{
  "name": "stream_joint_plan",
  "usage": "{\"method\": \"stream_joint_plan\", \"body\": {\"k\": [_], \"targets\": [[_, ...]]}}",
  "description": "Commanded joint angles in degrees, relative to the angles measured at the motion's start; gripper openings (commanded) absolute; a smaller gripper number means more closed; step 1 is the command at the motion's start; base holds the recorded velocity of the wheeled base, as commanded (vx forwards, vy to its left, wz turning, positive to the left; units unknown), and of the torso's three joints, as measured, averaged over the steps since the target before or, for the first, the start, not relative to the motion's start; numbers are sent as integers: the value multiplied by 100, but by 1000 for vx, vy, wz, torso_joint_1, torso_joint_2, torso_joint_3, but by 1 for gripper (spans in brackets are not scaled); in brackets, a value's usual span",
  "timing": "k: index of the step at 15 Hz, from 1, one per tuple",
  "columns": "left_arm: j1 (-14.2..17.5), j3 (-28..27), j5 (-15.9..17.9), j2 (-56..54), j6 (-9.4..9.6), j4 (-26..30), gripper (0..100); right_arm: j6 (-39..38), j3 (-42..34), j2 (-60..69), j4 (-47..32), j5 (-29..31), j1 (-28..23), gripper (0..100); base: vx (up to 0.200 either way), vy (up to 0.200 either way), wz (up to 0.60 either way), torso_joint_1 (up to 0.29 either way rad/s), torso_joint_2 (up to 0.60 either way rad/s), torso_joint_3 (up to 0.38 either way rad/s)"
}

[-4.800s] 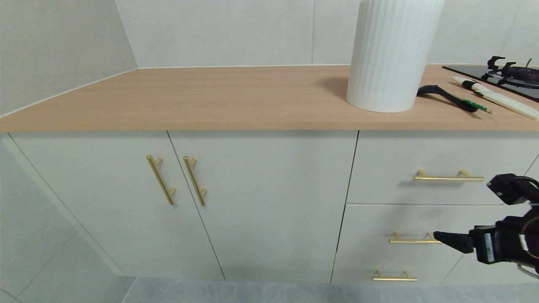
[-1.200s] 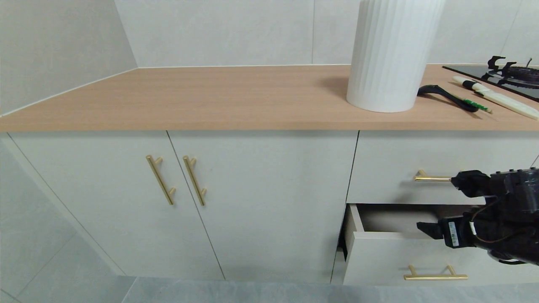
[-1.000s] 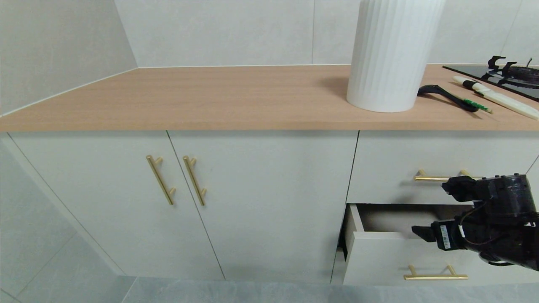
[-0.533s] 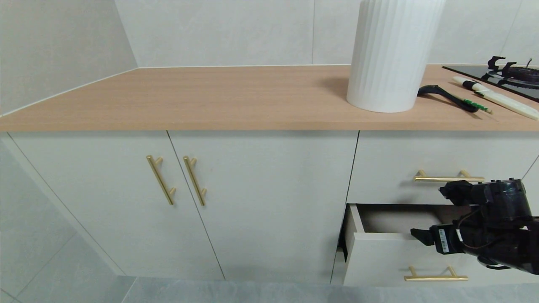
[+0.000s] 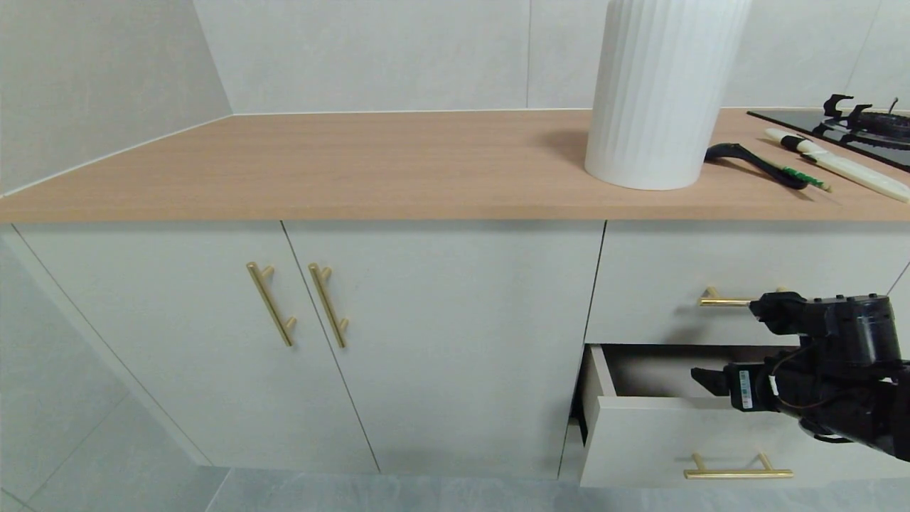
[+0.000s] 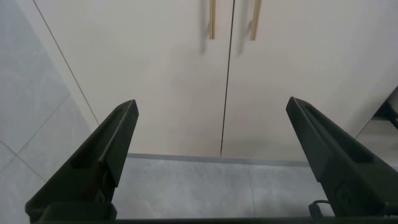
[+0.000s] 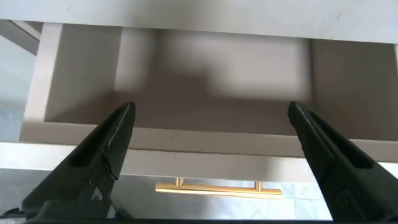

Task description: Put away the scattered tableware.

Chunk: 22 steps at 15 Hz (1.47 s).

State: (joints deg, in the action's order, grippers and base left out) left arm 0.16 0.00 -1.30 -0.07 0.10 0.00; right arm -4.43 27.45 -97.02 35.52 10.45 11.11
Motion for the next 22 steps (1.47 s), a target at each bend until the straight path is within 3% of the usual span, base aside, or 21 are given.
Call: {"method": "stream_joint_plan", "body": {"k": [1,7,14,22], "targets": [[2,0,-1,7,-1,0,100,-6,-12,-132,25,1,6,100,0,0,0,0,0,0],[2,0,-1,7,-1,0,100,47,-109,-335,-81,28,23,100,0,0,0,0,0,0],[11,0,-1,7,-1,0,100,109,357,518,-2234,-34,32,100,0,0,0,0,0,0],[2,0,-1,7,-1,0,100,1058,313,685,-3886,-43,199,100,0,0,0,0,0,0]]}}
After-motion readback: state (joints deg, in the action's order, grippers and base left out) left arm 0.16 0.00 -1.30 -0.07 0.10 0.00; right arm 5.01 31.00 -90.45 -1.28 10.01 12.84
